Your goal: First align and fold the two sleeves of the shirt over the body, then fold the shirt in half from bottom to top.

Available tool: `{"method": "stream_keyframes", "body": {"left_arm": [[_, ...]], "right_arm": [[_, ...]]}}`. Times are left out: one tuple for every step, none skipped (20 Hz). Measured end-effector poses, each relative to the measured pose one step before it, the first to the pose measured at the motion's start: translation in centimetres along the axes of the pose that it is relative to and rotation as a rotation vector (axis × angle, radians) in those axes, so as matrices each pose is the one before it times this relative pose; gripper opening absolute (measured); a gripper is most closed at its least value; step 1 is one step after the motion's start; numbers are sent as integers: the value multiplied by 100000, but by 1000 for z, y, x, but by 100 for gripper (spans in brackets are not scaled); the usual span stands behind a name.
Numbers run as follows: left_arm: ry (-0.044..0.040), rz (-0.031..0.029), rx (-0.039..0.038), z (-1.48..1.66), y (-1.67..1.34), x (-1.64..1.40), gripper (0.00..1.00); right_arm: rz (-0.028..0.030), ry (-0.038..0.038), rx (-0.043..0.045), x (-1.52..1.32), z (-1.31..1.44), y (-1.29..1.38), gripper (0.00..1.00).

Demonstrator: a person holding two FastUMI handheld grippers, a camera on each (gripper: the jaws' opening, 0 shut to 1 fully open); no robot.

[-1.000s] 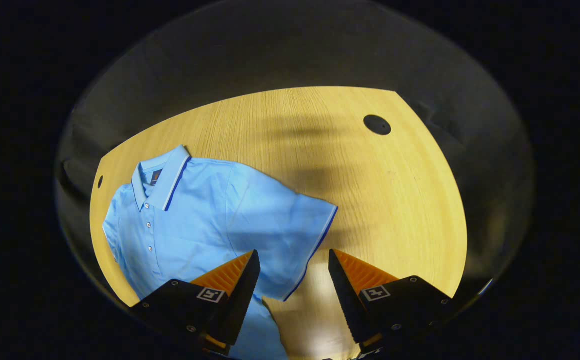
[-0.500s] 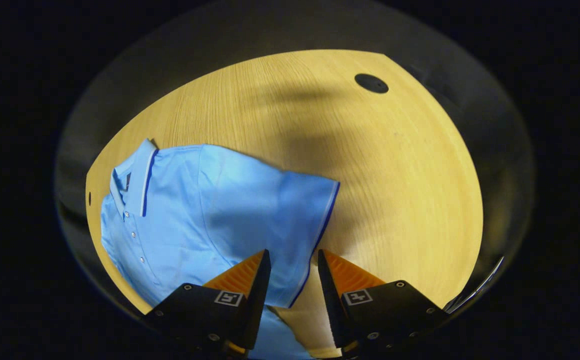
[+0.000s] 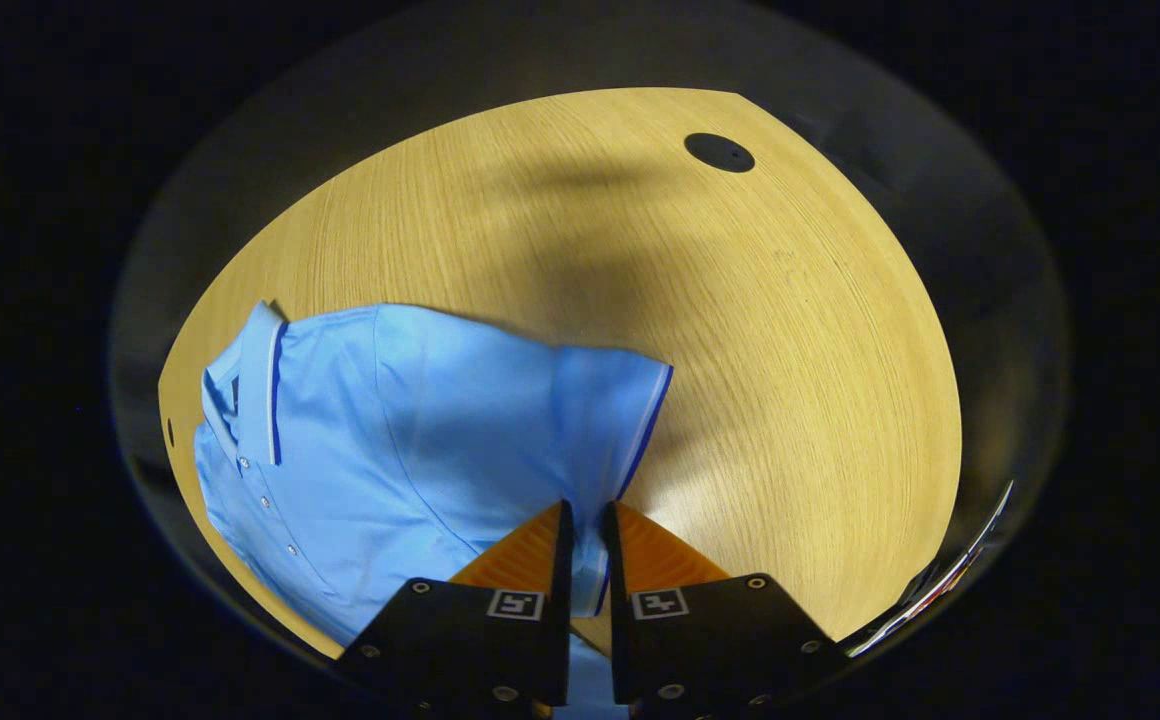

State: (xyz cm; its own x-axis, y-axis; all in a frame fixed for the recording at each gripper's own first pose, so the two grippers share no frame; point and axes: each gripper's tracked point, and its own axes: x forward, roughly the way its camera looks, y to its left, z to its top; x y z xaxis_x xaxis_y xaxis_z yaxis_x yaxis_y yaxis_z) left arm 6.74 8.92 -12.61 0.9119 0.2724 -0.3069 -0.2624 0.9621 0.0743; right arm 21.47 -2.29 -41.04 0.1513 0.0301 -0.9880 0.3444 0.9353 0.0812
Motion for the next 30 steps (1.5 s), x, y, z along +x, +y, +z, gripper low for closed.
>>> {"method": "stream_keyframes", "body": {"left_arm": [[-427,-891,1060,-7,-260,-277,100],[-597,-896,245,169,-116,-292,100],[-607,-1206,-303,12,-113,-234,100],[-272,-522,379,116,61,-108,100],[-163,-321,749,-63,178,-146,100],[334,-553,749,-81,120,17,100],[344,-654,580,-274,109,128,100],[189,-826,430,56,101,251,100],[-144,-1006,313,44,1,143,100],[22,-1054,338,-182,43,218,100],[252,-1019,452,52,-86,306,100],[164,-1429,-22,-172,-144,475,100],[279,-1612,-763,-27,-73,521,100],[736,-1868,-831,-306,-219,528,100],[1076,-1753,-494,-370,-203,600,100],[1082,-1668,-363,-322,-54,789,100],[1463,-1880,-481,-321,5,827,100],[1353,-2080,-867,-555,1,906,100],[1542,-2258,-1172,-396,-97,1017,100],[1777,-2407,-1354,-519,124,1085,100],[2816,-2334,-1890,-739,77,1185,100],[2908,-2199,-2295,-616,121,1108,100],[3535,-1830,-2743,-1030,432,1047,100],[3464,-1776,-3027,-705,211,1228,100],[3797,-1208,-3427,-670,376,1204,100],[3729,-889,-3576,-668,709,1212,100],[3382,-162,-3073,-532,737,1175,100],[2860,524,-2203,-486,977,1279,100],[3197,1472,-556,-418,836,990,100],[3080,1379,-334,-528,720,1157,100]], "right_arm": [[671,-442,337,48,91,120,11],[4043,-1124,1454,-239,207,535,8],[4320,2072,2217,-326,-396,790,5],[2243,692,2041,-382,-443,376,5],[1064,-1893,105,-353,231,294,5],[704,-1660,-710,-297,-67,272,5],[1646,-1479,-131,-560,105,692,5],[2369,-906,-28,-661,27,788,5],[3469,-671,762,-557,53,1019,5],[2904,-576,742,-350,78,973,5],[2953,-621,530,-249,-79,1029,4],[2295,-411,304,-99,-45,942,5],[2005,-474,-12,-78,-110,886,5],[2098,-509,-762,29,-153,970,5],[1027,-458,-855,41,-257,683,5],[656,-191,-953,135,-289,632,4],[425,-265,-300,177,-277,612,4],[344,-415,-153,173,-215,580,4],[320,-673,-78,176,-203,526,5],[712,-121,28,91,-219,577,6],[1110,278,462,43,-403,718,7],[1050,396,-23,-13,-350,633,9],[1151,-325,-165,49,-202,638,11],[1834,-498,-640,51,-260,761,12],[1491,-376,-416,-66,-224,645,14],[1590,-513,-488,-219,-147,563,15],[890,-779,-577,-359,-15,396,20],[577,-1345,-810,-367,84,222,23],[-115,-1654,-1178,-374,142,1,28],[-706,-1643,-1482,-413,139,-146,31]]}}
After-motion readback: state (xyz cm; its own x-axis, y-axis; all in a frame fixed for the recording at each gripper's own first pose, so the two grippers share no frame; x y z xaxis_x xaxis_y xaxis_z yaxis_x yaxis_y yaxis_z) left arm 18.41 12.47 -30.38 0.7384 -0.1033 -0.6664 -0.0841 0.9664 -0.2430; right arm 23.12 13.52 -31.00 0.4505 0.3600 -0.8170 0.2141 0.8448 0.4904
